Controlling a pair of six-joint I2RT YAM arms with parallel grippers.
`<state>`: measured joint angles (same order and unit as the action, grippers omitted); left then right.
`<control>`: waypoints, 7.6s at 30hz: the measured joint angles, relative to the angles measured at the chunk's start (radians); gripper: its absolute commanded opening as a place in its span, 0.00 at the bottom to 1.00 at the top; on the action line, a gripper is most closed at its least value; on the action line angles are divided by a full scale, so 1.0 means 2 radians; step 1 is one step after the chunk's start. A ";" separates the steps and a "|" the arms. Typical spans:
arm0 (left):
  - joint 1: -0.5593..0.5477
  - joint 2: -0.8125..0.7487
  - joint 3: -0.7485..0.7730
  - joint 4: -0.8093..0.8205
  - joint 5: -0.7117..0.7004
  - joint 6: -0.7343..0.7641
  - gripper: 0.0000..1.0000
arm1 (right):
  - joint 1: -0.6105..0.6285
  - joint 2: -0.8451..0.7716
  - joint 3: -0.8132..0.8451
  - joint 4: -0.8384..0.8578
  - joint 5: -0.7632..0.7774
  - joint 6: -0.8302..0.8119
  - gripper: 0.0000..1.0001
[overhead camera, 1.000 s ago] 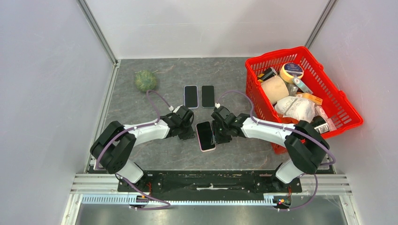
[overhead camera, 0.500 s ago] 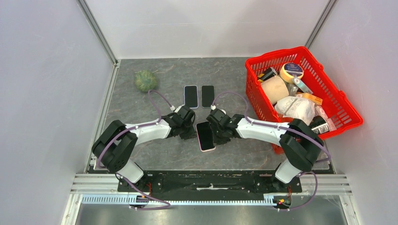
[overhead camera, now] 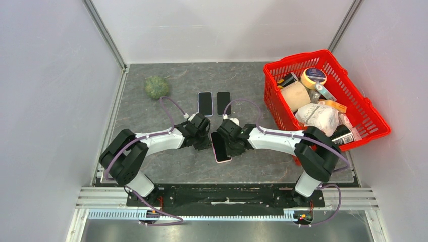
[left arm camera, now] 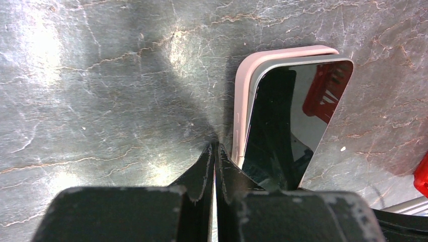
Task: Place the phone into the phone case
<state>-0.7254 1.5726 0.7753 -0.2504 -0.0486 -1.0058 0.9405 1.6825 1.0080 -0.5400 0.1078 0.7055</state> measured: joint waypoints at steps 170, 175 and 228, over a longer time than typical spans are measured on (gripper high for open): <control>-0.140 -0.033 -0.002 -0.104 -0.056 -0.009 0.13 | -0.036 -0.066 -0.084 0.096 -0.076 0.019 0.62; -0.094 -0.065 -0.026 -0.126 -0.063 -0.006 0.12 | -0.033 -0.066 -0.084 0.094 -0.074 0.021 0.49; -0.086 -0.074 -0.027 -0.135 -0.067 0.018 0.11 | -0.009 -0.013 -0.019 0.026 -0.012 0.047 0.25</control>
<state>-0.8978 1.4239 0.7223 -0.5213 -0.1818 -0.9691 0.9218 1.6558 0.9707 -0.4889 0.0841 0.7990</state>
